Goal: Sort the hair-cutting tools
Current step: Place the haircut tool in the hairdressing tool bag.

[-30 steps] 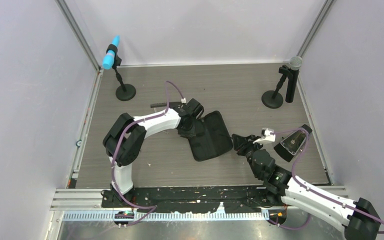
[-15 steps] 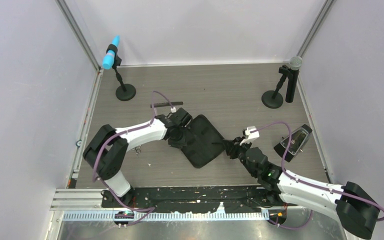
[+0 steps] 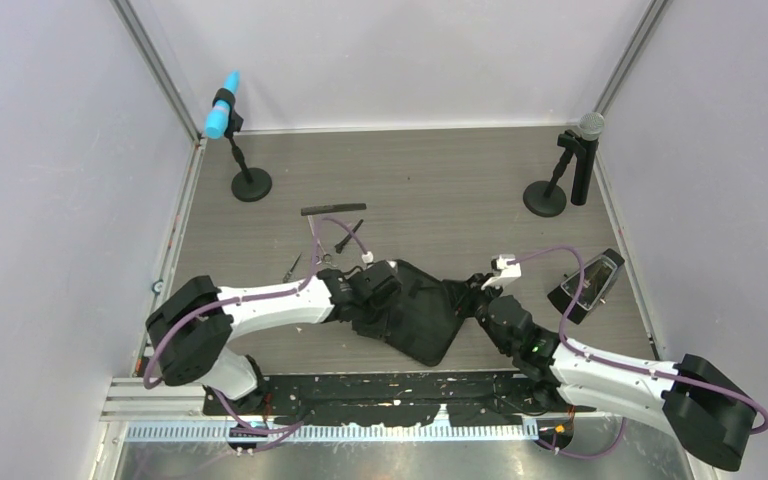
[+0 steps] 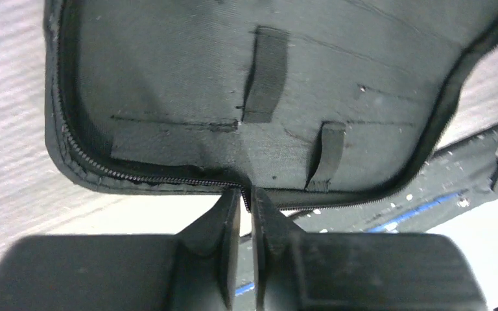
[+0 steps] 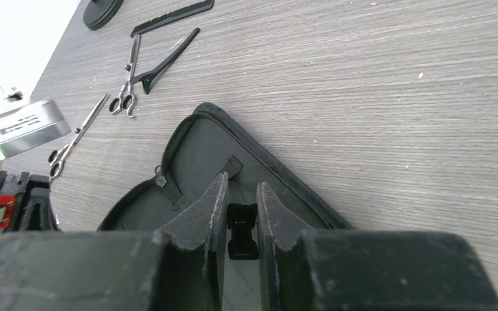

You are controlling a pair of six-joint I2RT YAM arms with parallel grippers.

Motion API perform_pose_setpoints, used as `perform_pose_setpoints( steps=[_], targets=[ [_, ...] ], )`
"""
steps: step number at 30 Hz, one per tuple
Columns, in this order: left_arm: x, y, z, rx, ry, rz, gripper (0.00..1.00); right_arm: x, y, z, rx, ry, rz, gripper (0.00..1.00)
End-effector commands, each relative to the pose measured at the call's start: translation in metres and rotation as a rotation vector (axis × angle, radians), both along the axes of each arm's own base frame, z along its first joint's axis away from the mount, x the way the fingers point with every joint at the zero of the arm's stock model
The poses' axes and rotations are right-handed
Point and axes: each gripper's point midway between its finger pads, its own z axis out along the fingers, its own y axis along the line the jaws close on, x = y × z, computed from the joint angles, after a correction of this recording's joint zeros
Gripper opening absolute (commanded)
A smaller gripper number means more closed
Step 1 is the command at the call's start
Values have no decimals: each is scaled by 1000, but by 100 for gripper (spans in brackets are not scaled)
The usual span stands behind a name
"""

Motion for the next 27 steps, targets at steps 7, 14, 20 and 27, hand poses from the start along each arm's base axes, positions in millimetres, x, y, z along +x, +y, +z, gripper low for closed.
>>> perform_pose_setpoints(
  steps=[7,14,20,27],
  targets=[
    [48,23,73,45,-282,45,45,5,-11,6,74,14,-93,5],
    [86,57,55,134,-234,45,45,2,-11,-1,110,62,-111,5],
    [79,32,26,80,-122,-34,44,1,-10,-13,130,122,-131,5],
    [62,25,8,33,-31,-34,28,1,-4,-26,139,184,-128,5]
  ],
)
